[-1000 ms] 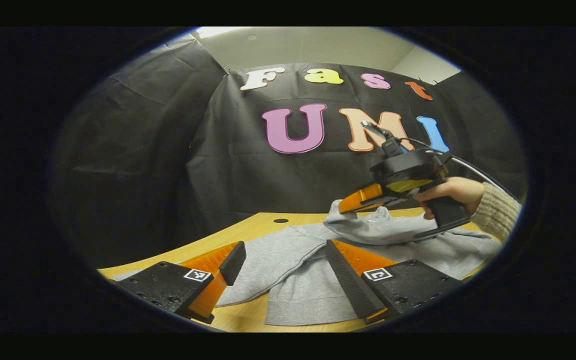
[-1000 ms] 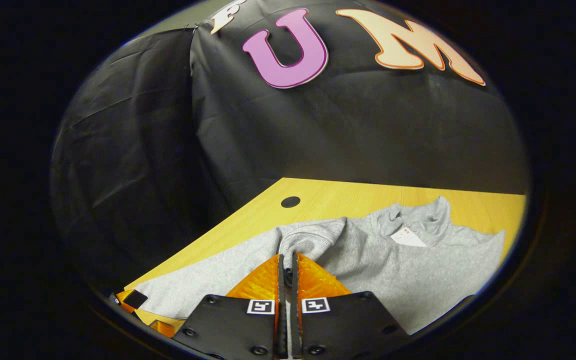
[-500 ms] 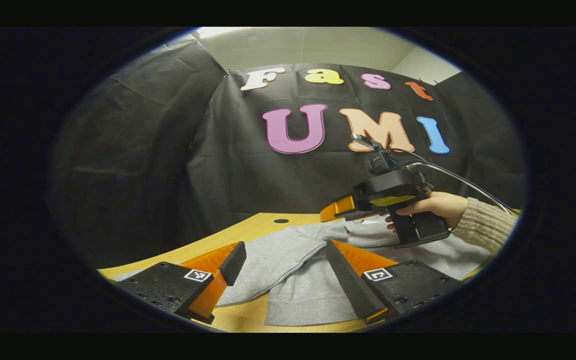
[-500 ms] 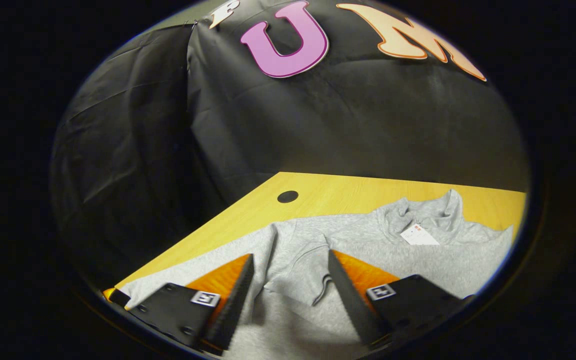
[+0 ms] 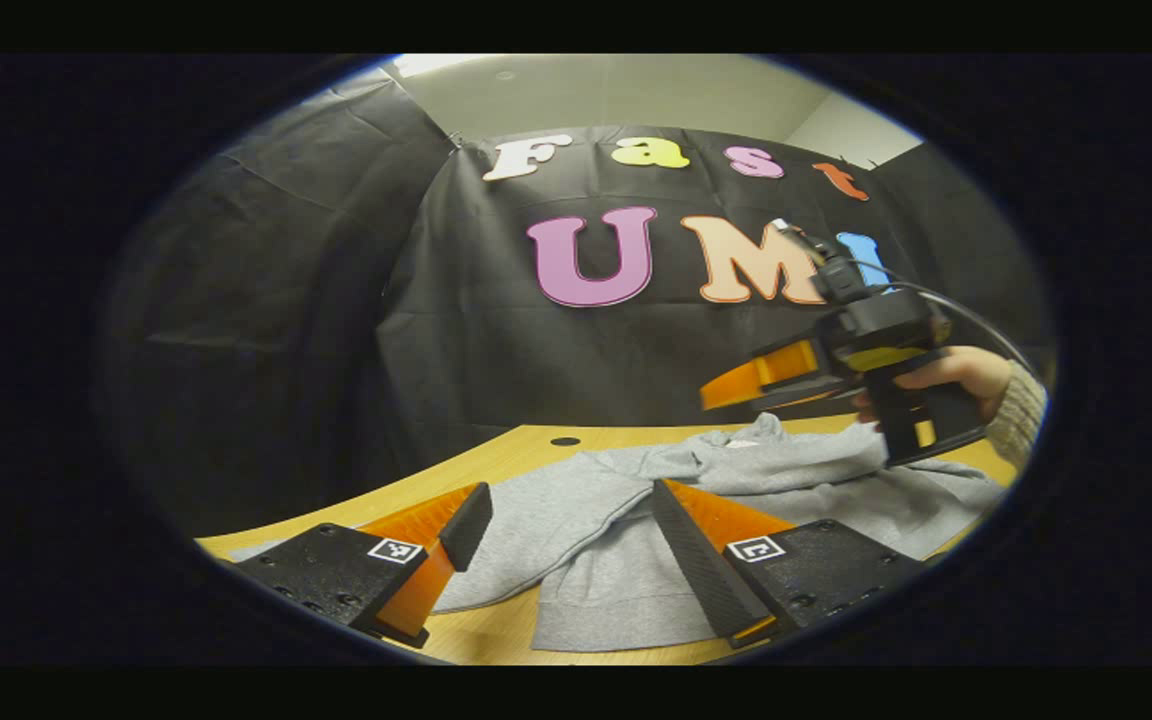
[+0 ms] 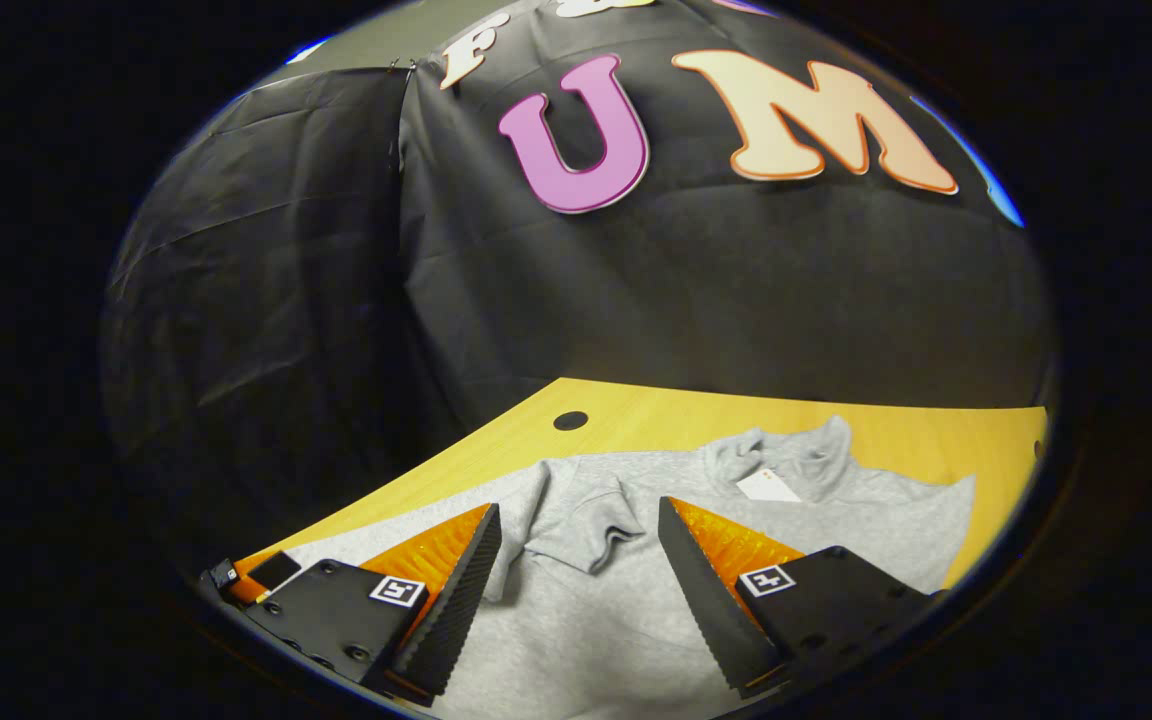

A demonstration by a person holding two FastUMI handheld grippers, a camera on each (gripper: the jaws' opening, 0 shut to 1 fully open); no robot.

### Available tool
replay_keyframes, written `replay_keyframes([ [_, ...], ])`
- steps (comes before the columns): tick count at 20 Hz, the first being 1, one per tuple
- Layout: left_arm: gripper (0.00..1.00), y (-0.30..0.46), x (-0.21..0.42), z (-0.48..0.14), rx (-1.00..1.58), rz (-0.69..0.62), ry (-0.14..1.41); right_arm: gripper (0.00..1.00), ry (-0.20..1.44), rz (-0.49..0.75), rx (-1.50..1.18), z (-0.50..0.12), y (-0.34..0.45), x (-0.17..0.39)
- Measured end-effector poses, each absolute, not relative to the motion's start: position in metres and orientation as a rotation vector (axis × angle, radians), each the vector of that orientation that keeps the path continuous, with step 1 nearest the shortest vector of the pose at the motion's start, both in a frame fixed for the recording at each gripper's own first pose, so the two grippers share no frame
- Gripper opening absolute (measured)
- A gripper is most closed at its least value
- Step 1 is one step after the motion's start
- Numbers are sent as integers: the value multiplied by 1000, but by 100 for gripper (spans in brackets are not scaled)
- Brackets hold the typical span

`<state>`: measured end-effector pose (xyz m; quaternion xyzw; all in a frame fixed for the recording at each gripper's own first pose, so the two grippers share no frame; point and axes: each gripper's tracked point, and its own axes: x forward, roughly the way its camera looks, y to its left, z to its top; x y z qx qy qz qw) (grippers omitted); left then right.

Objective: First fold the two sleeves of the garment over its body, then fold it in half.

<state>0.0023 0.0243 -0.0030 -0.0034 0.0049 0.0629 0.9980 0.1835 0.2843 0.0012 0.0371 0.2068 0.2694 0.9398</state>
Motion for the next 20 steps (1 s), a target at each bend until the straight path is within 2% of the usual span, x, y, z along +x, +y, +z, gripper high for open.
replay_keyframes([
  [4, 94, 24, 2, -3, -7, 126, 10, 98, 350, 460, 75, 17, 203, 142],
  [8, 94, 25, 3, -3, -6, 135, 9, 98, 344, 352, 75, 10, 130, 102],
  [9, 94, 25, 2, -4, -6, 132, 9, 93, 341, 325, 71, 7, 115, 92],
  [10, 94, 25, 2, -3, -6, 129, 9, 98, 334, 301, 72, 4, 101, 84],
  [15, 94, 27, 2, -3, -6, 144, 6, 97, 289, 248, 117, -1, 63, 43],
  [20, 95, 39, -6, 1, 1, 149, 57, 98, 215, 187, 152, -1, 37, 25],
])
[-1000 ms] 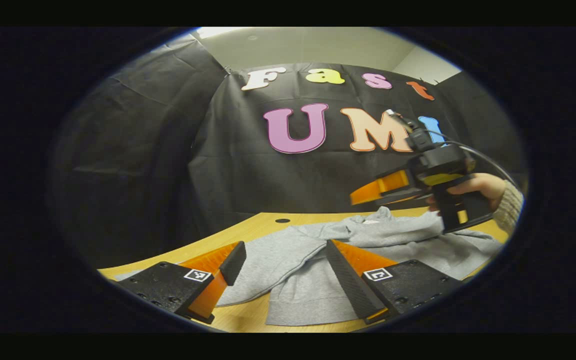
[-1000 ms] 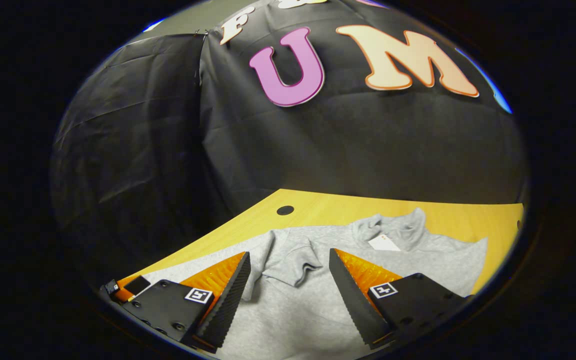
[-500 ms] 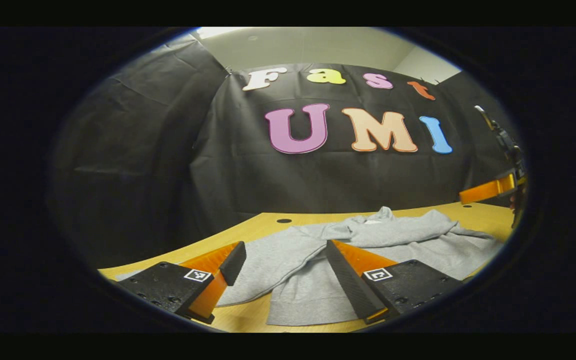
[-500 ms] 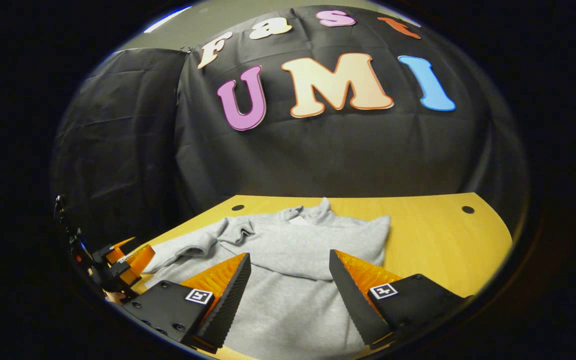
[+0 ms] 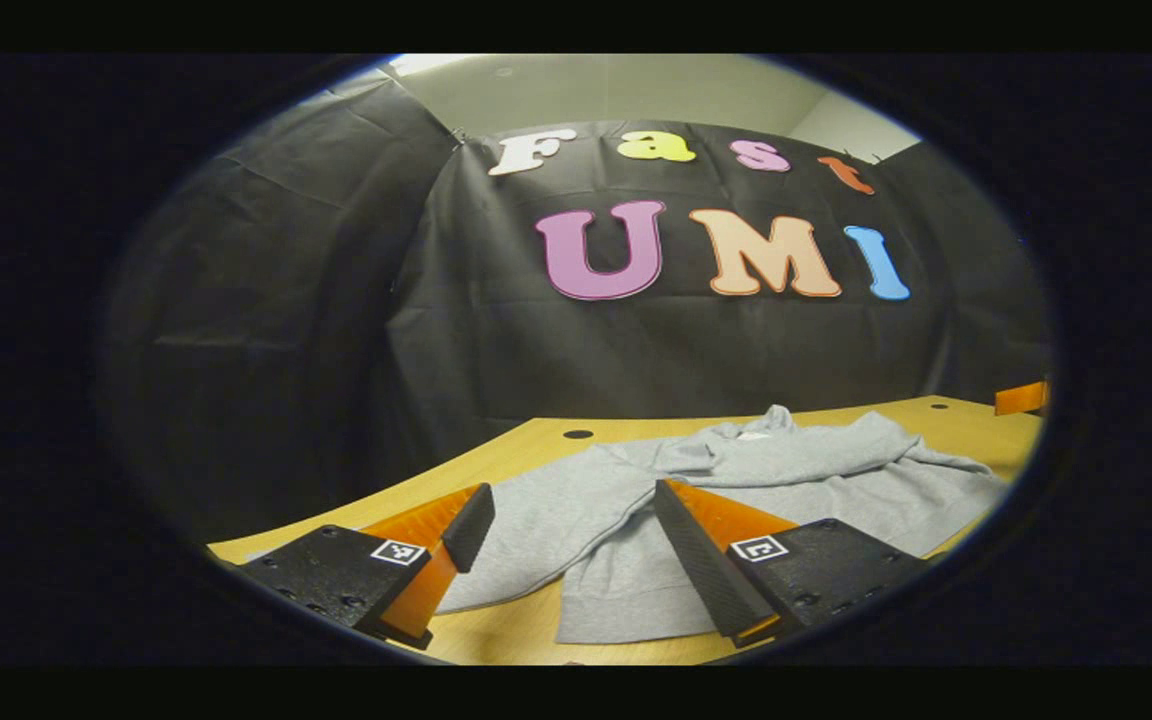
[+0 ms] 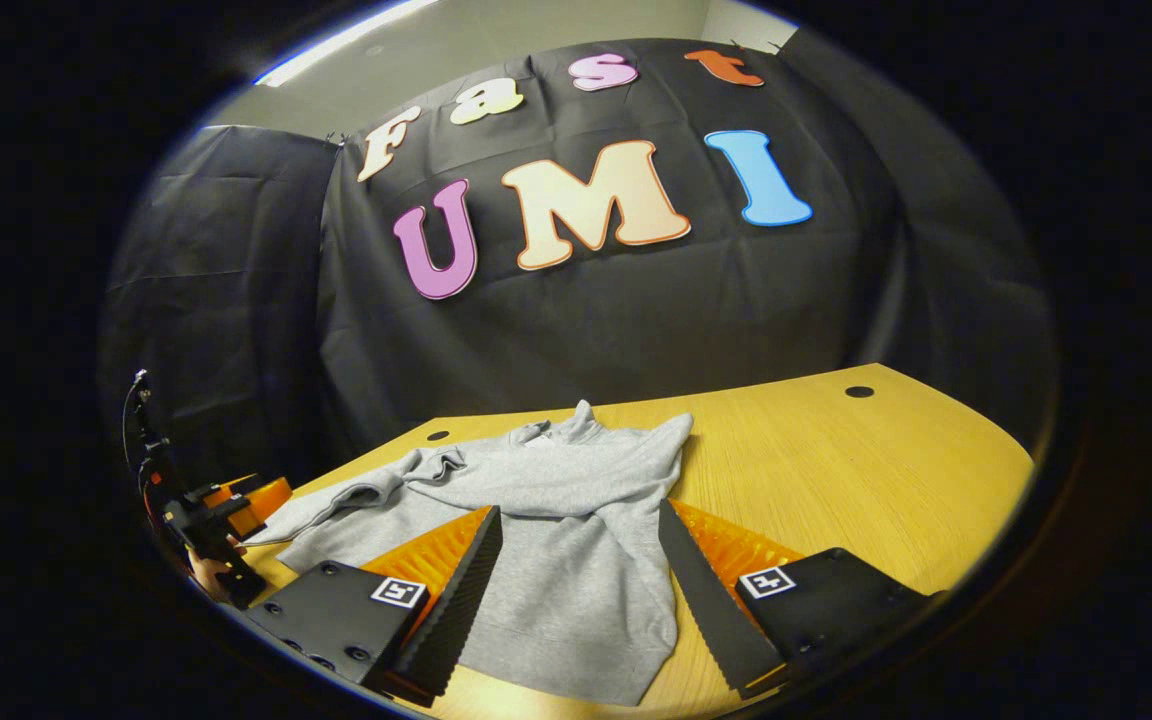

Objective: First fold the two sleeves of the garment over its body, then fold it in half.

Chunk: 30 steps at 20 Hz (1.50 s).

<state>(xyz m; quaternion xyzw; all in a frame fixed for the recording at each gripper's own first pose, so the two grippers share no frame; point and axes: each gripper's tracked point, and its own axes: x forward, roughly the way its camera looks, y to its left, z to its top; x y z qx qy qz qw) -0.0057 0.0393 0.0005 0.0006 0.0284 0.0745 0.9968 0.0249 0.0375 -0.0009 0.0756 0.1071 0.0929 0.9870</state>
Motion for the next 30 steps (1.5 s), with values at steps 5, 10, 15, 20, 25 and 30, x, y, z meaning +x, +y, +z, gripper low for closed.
replay_keyframes([
  [5, 96, 91, -39, -20, 25, 112, 252, 98, 182, 143, 91, -5, 17, 16],
  [10, 97, 144, -73, -51, -5, 137, 446, 97, 135, 100, 61, -3, -1, 18],
  [15, 97, 172, -103, -83, 5, 199, 576, 97, 138, 78, 47, -10, -10, 22],
  [20, 97, 175, -114, -99, -6, 206, 638, 97, 144, 77, 60, -14, -12, 23],
  [25, 96, 174, -119, -109, -48, 203, 673, 97, 115, 72, 59, -6, -15, 23],
  [30, 93, 168, -116, -109, -54, 164, 653, 97, 128, 68, 40, -14, -15, 25],
])
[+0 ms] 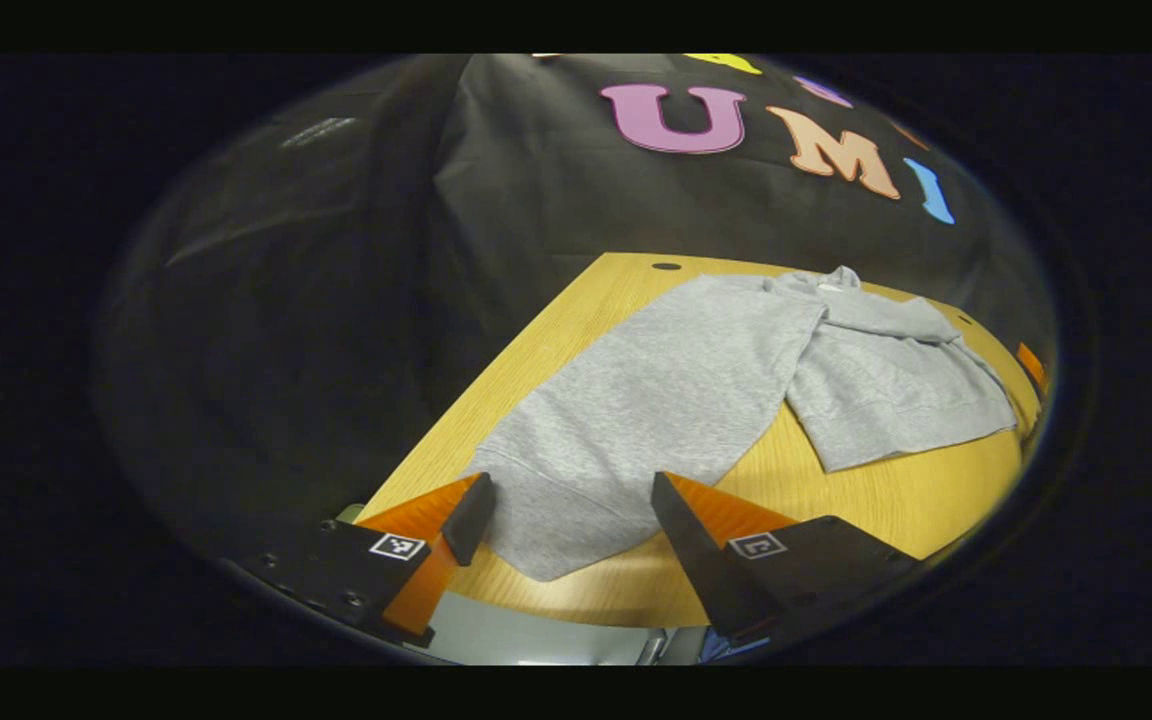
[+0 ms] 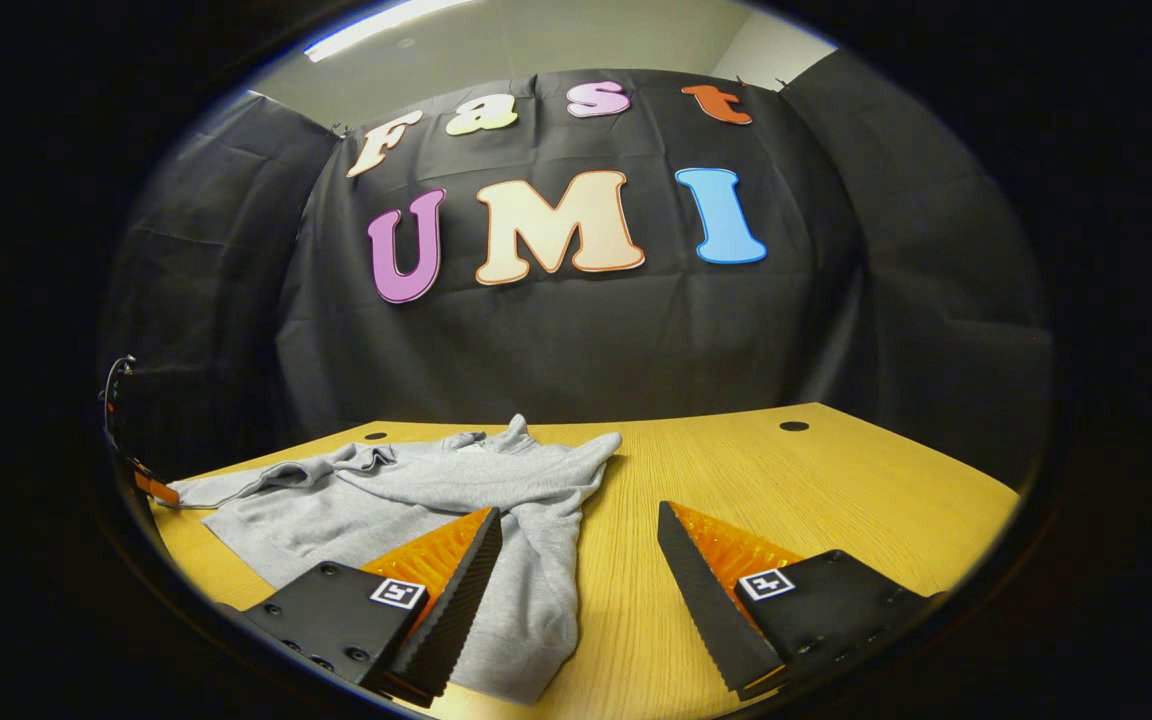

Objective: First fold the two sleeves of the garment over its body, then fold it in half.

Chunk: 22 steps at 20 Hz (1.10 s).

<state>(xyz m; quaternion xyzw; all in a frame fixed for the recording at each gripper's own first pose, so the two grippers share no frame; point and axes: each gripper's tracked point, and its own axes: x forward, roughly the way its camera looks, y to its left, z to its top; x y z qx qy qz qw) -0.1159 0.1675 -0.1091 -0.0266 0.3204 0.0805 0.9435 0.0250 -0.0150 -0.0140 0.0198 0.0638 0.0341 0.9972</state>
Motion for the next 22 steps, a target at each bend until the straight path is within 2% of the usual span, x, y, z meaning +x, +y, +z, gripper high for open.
replay_keyframes([
  [2, 83, 159, -114, -112, -60, 159, 661, 97, 137, 67, 33, -18, -15, 26],
  [3, 74, 157, -114, -112, -53, 152, 661, 98, 132, 72, 30, -17, -14, 26],
  [4, 70, 154, -113, -113, -46, 145, 662, 98, 127, 70, 25, -16, -15, 26],
  [5, 60, 152, -113, -112, -43, 144, 663, 97, 125, 67, 21, -16, -16, 26],
  [9, 32, 144, -110, -113, -37, 139, 652, 97, 117, 67, 14, -15, -15, 26],
  [10, 26, 143, -110, -113, -38, 146, 649, 97, 114, 66, 13, -15, -15, 25],
  [12, 21, 143, -109, -113, -30, 170, 640, 97, 108, 71, 10, -13, -14, 25],
  [14, 7, 143, -108, -113, -27, 197, 632, 98, 93, 69, 2, -11, -14, 24],
  [15, 10, 143, -108, -113, -24, 213, 623, 98, 82, 71, 2, -9, -14, 22],
  [18, 2, 141, -106, -108, -51, 231, 575, 98, 54, 66, 21, -5, -16, 21],
  [22, 0, 135, -104, -100, -121, 214, 542, 97, 38, 64, 6, -3, -15, 19],
])
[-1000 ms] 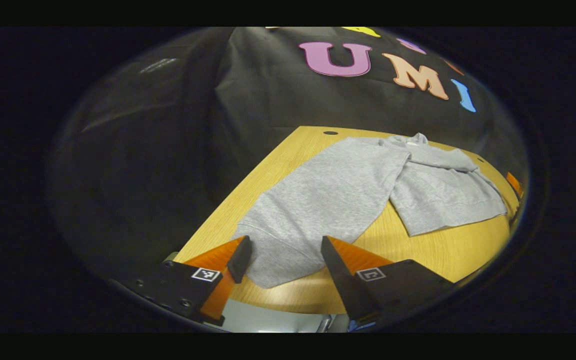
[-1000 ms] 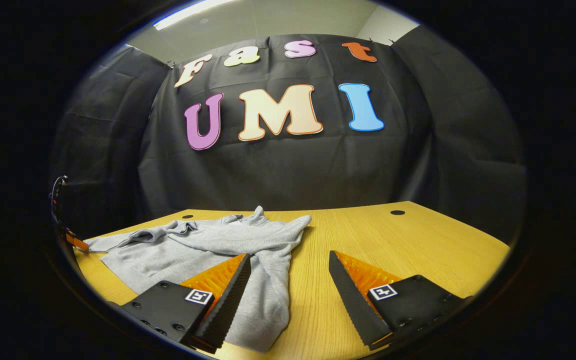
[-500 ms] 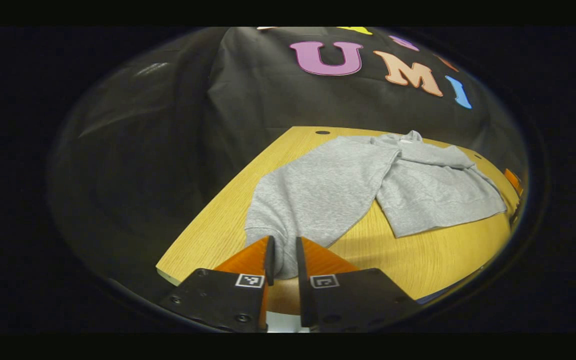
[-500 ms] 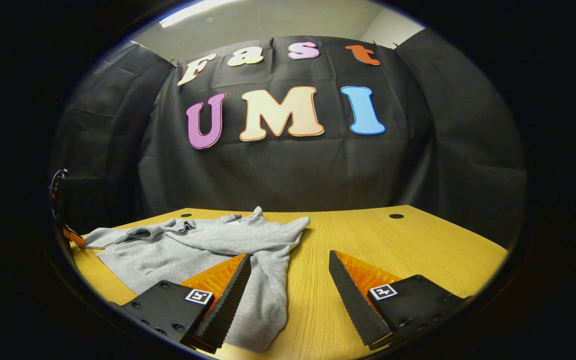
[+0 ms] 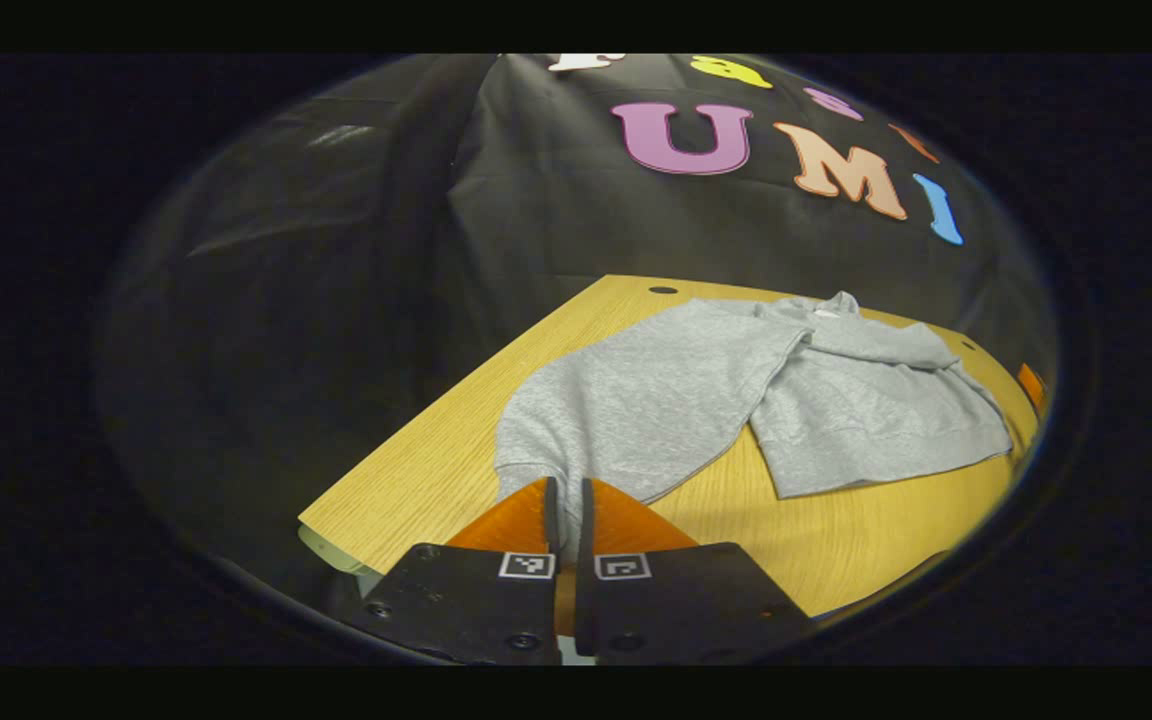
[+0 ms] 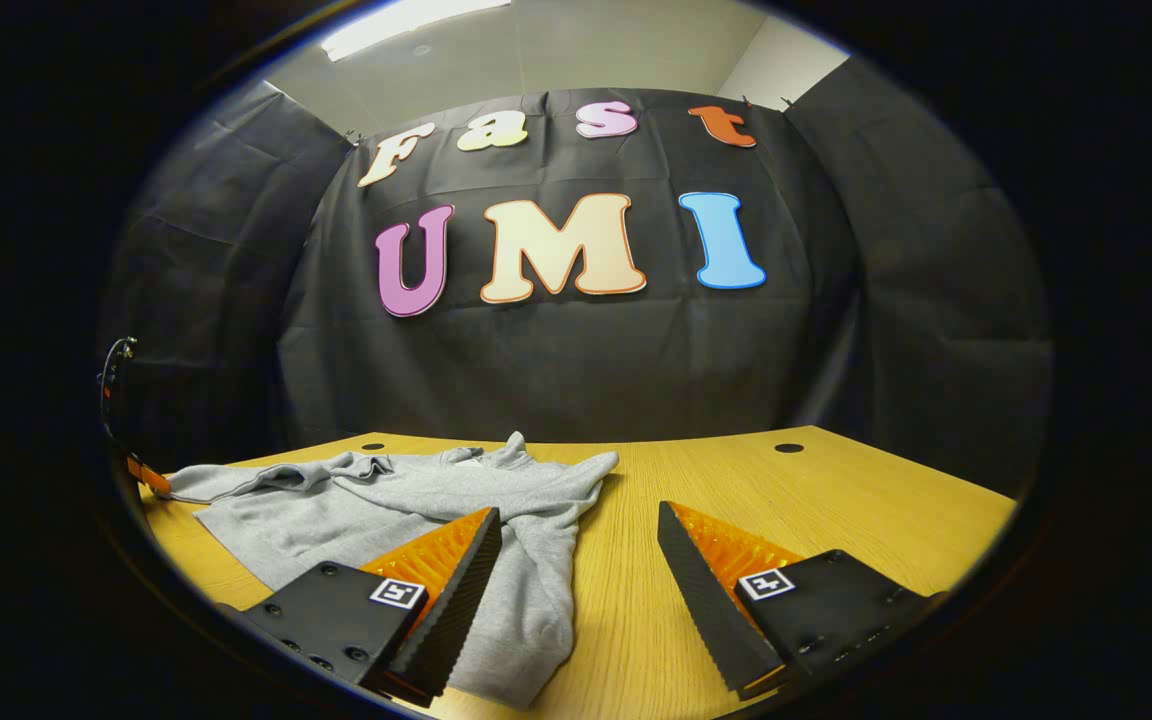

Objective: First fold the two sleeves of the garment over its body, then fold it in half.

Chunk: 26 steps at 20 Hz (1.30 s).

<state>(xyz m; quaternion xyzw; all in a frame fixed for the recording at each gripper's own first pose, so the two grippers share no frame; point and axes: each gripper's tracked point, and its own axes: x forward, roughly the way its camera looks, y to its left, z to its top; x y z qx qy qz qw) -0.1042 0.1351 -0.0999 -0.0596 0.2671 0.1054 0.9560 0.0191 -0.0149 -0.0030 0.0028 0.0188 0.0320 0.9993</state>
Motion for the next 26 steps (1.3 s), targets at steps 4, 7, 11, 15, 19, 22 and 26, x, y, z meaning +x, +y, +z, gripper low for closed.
replay_keyframes([
  [4, 1, 124, -87, -65, -150, 166, 478, 97, 22, 56, 5, -1, -16, 17],
  [7, 0, 98, -55, -16, -147, 71, 401, 98, 13, 54, 4, 1, -17, 16],
  [11, 0, 38, 6, 50, -59, -71, 297, 97, 12, 55, 6, 3, -17, 16],
  [15, 0, -46, 52, 83, -17, -241, 249, 97, 11, 62, 6, 2, -16, 16],
  [19, 0, -141, 87, 106, -49, -410, 202, 97, 11, 61, 7, 3, -16, 15],
  [22, 0, -207, 109, 107, -65, -519, 201, 97, 13, 64, 7, 2, -15, 16],
  [26, 0, -290, 136, 91, -76, -640, 234, 97, 13, 64, 8, 3, -15, 17],
])
